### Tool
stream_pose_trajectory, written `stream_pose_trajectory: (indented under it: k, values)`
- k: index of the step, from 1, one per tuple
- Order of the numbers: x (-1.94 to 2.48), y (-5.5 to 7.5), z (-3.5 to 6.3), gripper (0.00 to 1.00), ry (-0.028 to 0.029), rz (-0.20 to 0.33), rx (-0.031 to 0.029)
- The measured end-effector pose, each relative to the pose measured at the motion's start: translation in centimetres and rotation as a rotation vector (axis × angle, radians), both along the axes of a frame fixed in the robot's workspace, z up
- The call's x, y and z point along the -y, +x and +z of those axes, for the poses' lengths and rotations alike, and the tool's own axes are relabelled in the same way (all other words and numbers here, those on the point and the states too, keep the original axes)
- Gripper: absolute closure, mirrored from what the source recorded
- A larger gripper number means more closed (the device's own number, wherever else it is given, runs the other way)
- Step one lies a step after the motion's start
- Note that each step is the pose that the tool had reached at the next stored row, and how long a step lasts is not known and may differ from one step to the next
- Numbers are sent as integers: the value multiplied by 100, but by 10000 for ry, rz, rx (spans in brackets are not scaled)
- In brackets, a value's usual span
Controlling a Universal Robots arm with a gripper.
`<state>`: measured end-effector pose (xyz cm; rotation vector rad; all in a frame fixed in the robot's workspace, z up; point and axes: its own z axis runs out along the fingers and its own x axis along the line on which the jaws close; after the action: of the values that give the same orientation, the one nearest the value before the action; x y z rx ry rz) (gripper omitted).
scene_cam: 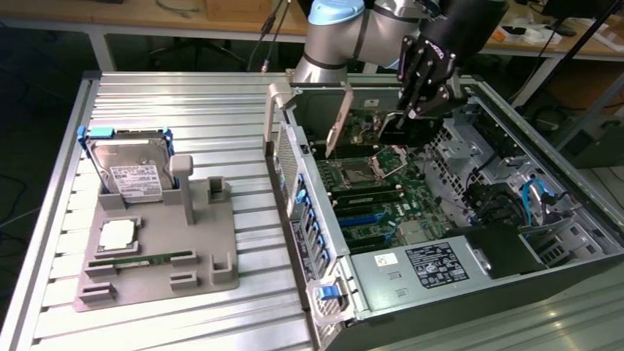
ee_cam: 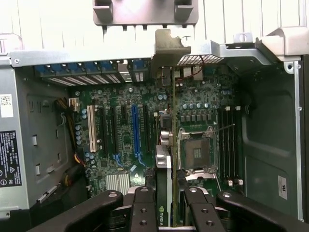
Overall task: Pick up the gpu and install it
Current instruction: 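Insert the gpu into the slot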
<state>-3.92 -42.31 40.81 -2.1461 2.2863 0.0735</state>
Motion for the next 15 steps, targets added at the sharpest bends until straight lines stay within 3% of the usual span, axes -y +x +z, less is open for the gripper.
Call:
stream_pose_trajectory:
  k: [15]
  values:
    - [0, 15, -71, 73, -36, 64, 0]
